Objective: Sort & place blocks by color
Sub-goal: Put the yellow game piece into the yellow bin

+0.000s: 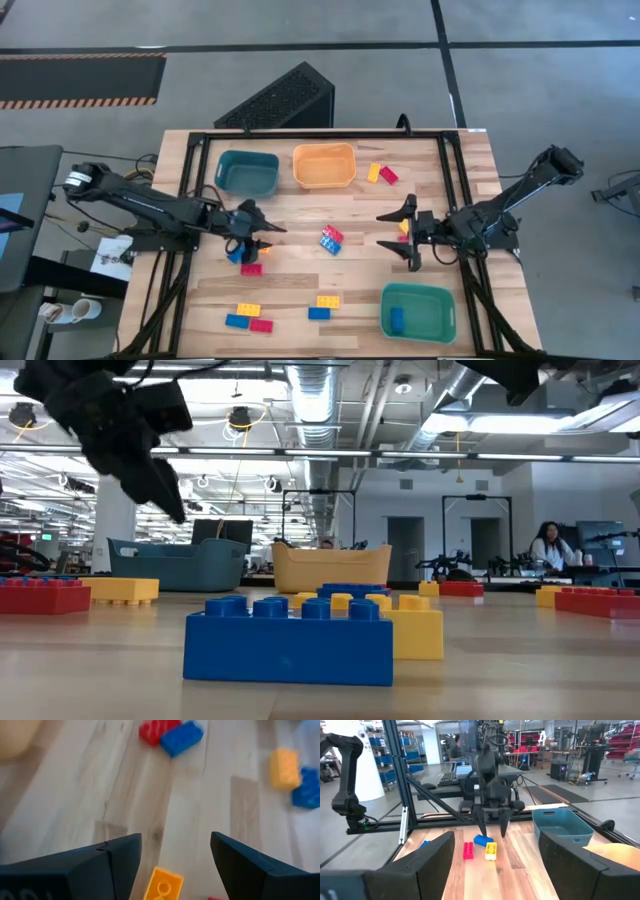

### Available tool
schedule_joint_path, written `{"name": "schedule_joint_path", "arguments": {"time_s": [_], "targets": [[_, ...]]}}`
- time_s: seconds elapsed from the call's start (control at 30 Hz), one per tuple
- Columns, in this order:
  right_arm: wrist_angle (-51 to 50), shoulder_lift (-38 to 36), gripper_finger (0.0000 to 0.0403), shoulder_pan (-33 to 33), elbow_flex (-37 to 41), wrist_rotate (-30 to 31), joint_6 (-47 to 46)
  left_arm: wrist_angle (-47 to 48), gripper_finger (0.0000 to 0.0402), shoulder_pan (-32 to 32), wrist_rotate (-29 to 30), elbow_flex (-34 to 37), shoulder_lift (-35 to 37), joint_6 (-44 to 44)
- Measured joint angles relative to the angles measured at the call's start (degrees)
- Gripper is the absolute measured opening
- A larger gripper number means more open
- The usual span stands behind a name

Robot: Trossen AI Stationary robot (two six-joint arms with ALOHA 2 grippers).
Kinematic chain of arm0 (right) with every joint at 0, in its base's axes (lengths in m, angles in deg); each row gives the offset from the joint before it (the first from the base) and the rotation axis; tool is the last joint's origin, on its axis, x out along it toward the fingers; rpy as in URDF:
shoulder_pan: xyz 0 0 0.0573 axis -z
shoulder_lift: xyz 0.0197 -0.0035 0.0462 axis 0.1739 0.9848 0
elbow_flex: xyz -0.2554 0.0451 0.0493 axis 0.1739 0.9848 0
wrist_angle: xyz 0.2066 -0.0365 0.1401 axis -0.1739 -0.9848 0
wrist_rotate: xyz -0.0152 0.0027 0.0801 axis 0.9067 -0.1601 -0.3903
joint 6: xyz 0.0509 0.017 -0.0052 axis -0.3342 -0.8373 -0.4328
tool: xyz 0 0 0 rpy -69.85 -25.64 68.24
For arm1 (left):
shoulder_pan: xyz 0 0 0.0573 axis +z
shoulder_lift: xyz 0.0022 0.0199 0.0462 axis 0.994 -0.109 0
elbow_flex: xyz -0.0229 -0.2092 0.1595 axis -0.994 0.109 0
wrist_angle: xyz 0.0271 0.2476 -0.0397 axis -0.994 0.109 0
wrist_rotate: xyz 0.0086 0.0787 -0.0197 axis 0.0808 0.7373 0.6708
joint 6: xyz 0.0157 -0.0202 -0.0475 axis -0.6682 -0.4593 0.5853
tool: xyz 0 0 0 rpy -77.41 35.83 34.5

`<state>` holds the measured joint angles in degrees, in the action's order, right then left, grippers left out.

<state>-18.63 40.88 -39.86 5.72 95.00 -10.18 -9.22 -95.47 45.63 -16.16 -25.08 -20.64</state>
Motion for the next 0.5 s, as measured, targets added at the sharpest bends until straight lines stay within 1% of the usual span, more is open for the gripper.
{"name": "schedule_joint_path", "arguments": {"time_s": [0.3,0.5], "targets": [[0.2,0.0,0.0311,-1.4,0.0,0.0,0.0,0.8,0.0223,0.0,-4.7,0.0,-9.7,0.8],[0.3,0.0,0.0311,-1.3,0.0,0.0,0.1,2.6,0.0223,0.0,-5.2,0.0,-14.5,0.8]]}}
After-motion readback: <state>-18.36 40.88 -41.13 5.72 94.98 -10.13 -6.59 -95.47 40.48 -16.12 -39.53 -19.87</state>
